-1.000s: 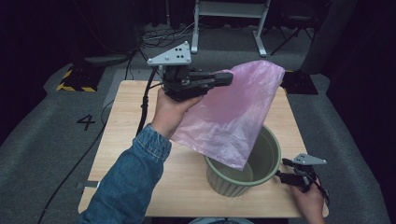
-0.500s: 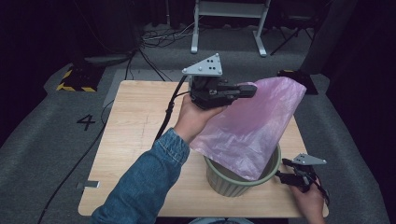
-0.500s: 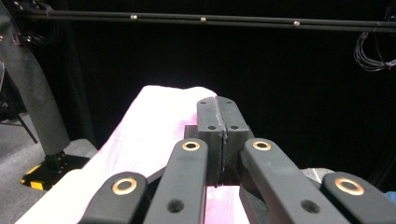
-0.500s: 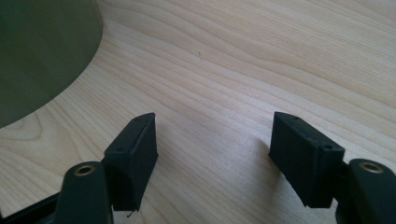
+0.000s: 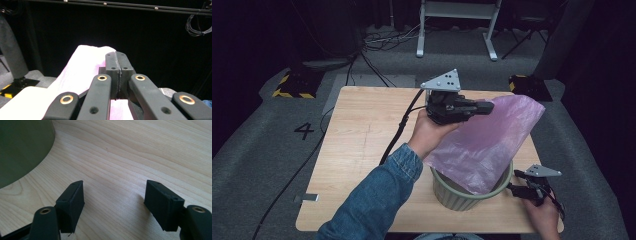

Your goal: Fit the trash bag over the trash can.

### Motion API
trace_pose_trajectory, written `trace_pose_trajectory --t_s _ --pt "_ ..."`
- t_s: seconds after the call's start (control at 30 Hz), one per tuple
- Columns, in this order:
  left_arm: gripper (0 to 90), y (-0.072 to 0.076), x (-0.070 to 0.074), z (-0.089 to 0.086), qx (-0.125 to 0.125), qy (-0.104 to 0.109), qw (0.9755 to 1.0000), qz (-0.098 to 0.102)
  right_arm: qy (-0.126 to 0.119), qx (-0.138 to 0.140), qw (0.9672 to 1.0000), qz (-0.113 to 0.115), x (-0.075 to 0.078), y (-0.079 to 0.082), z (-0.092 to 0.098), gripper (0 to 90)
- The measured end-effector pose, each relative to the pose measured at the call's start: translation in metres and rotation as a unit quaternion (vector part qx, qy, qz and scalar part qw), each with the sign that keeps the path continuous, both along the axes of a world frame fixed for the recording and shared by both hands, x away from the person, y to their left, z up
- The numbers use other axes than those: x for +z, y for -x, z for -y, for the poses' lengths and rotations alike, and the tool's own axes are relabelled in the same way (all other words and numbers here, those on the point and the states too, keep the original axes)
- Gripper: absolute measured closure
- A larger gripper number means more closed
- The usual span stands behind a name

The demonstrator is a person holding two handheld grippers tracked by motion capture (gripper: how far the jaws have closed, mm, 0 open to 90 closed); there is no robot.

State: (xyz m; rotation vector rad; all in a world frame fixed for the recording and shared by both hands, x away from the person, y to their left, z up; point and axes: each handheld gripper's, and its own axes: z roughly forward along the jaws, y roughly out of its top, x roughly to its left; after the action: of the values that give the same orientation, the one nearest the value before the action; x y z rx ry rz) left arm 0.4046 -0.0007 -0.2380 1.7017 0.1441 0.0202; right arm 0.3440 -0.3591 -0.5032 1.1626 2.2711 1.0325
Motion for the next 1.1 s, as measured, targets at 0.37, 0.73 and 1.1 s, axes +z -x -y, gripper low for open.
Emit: trace_pose_trajectory --t_s 0.37,0.73,1.1 --pt "89.4 0.000 -0.022 0.008 -0.001 -0.019 0.9997 -0.012 0.000 0.003 1.0000 0.000 0.000 0.000 0.000 32.0" --pt "89.3 0.011 -0.035 -0.017 0.025 -0.067 0.9974 -0.013 0.000 0.003 1.0000 -0.001 0.000 0.000 0.000 32.0" --pt "89.4 0.021 -0.060 -0.043 0.038 -0.084 0.9952 -0.033 0.000 0.003 1.0000 -0.001 0.000 0.000 0.000 31.9"
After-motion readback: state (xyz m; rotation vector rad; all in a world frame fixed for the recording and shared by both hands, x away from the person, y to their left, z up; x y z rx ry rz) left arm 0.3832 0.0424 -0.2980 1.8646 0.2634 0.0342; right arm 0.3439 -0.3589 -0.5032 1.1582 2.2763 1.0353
